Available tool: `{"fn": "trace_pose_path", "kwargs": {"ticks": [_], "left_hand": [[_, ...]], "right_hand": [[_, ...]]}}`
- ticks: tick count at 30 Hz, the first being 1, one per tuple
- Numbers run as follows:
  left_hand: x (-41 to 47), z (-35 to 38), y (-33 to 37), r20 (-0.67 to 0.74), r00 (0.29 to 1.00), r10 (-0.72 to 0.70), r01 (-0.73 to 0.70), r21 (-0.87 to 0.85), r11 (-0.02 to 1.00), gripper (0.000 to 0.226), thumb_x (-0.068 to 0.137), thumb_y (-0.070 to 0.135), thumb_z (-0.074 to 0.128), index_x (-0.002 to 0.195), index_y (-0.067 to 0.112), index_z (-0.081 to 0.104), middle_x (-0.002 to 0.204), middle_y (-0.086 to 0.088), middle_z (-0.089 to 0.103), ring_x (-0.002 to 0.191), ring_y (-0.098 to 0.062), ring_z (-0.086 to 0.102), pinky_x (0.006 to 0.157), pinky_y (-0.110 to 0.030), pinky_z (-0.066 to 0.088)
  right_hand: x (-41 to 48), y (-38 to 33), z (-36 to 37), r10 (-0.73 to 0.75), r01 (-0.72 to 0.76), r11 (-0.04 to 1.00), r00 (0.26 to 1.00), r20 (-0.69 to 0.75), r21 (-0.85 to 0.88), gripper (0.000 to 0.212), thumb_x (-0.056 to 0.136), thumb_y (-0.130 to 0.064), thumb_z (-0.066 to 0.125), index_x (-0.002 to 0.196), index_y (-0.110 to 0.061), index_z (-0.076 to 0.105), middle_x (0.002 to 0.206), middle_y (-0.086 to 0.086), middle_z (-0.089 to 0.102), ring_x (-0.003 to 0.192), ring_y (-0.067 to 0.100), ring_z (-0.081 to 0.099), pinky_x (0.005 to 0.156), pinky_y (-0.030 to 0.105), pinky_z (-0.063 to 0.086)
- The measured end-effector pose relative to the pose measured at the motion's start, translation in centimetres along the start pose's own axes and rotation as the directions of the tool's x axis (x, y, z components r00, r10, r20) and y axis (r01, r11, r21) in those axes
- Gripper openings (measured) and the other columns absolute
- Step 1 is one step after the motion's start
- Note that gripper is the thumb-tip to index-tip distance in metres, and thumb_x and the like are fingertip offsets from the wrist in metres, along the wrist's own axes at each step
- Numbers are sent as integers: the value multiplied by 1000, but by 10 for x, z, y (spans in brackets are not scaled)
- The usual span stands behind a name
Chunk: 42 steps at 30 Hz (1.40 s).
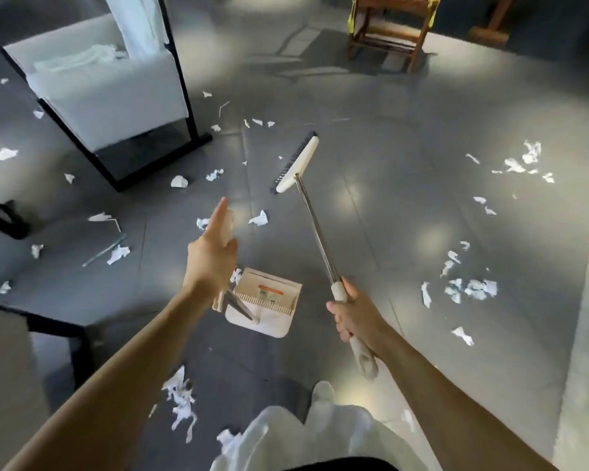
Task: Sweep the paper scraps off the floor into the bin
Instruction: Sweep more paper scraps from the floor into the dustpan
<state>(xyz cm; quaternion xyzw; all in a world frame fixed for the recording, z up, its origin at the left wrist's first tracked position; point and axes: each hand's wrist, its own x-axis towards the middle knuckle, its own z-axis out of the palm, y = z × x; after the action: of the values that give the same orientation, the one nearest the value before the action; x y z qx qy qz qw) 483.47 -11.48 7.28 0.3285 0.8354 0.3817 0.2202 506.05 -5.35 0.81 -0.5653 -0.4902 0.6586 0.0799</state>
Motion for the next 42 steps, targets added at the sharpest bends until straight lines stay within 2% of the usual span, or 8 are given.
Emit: {"fn": "trace_pose_path", "kwargs": {"ticks": [3, 7, 19, 25, 27, 34, 37, 42], "left_hand": [[87, 19, 37, -67, 998, -3, 2, -8, 1000, 70, 91, 6, 47, 146, 44, 26, 136, 3, 54, 109, -31, 59, 93, -36, 50], [218, 55, 75, -120, 991, -53, 56, 23, 998, 72, 87, 7, 45, 145, 46, 26, 127, -7, 61, 97, -38, 61, 86, -44, 53], [622, 147, 217, -9, 1000, -18, 18, -19, 1000, 73, 87, 4, 47, 148, 39, 24, 137, -2, 55, 111, -32, 61, 95, -43, 50], [829, 199, 269, -72, 996, -51, 49, -36, 998, 70, 89, 5, 44, 145, 44, 26, 128, 0, 58, 93, -29, 61, 77, -30, 50], [898, 214, 284, -126, 988, -87, 81, -54, 995, 68, 91, 6, 44, 146, 42, 28, 131, 0, 56, 98, -28, 61, 74, -26, 47], [1086, 204, 335, -261, 935, -240, 176, -245, 953, 61, 91, 12, 47, 108, 71, 40, 81, 18, 51, 81, -20, 54, 81, -32, 49], [1174, 198, 336, -310, 902, -299, 210, -289, 934, 67, 91, 12, 50, 130, 64, 35, 122, 8, 59, 99, -32, 62, 92, -40, 49], [1348, 188, 323, -337, 878, -341, 249, -289, 924, 69, 91, 6, 53, 146, 42, 30, 144, 7, 46, 122, -6, 46, 92, -10, 34]], "right_hand": [[80, -72, -25, 16, -16, 1000, 1000, 1, -2, 59, 94, -4, 50, 146, -26, 32, 64, 6, 45, 41, 11, 37, 38, 21, 32], [198, -154, -49, 42, -42, 999, 999, 0, 5, 64, 93, -3, 50, 148, -27, 30, 56, 3, 41, 32, 9, 34, 35, 16, 29], [534, -465, -125, 31, -31, 999, 999, 20, -12, 58, 94, -5, 50, 147, -26, 33, 53, 3, 38, 29, 8, 31, 34, 13, 29], [717, -613, -173, -29, 29, 1000, 997, 72, 2, 25, 96, -5, 50, 99, -28, 42, 58, 4, 37, 32, 8, 31, 34, 14, 28], [780, -662, -186, -43, 45, 999, 996, 81, -22, 28, 95, -5, 51, 101, -29, 39, 58, 4, 37, 32, 8, 31, 34, 14, 27], [961, -844, -176, -31, 55, 993, 978, 205, -108, 32, 95, 0, 51, 111, -28, 48, 55, 5, 36, 27, 7, 30, 31, 11, 25], [1035, -916, -149, -16, 54, 989, 965, 263, -141, 54, 95, -1, 50, 139, -30, 35, 54, 4, 36, 30, 7, 30, 31, 13, 26], [1167, -1031, -88, -8, 92, 970, 935, 353, -223, 50, 96, -2, 51, 136, -30, 38, 54, 2, 36, 28, 5, 31, 32, 12, 26]]}}
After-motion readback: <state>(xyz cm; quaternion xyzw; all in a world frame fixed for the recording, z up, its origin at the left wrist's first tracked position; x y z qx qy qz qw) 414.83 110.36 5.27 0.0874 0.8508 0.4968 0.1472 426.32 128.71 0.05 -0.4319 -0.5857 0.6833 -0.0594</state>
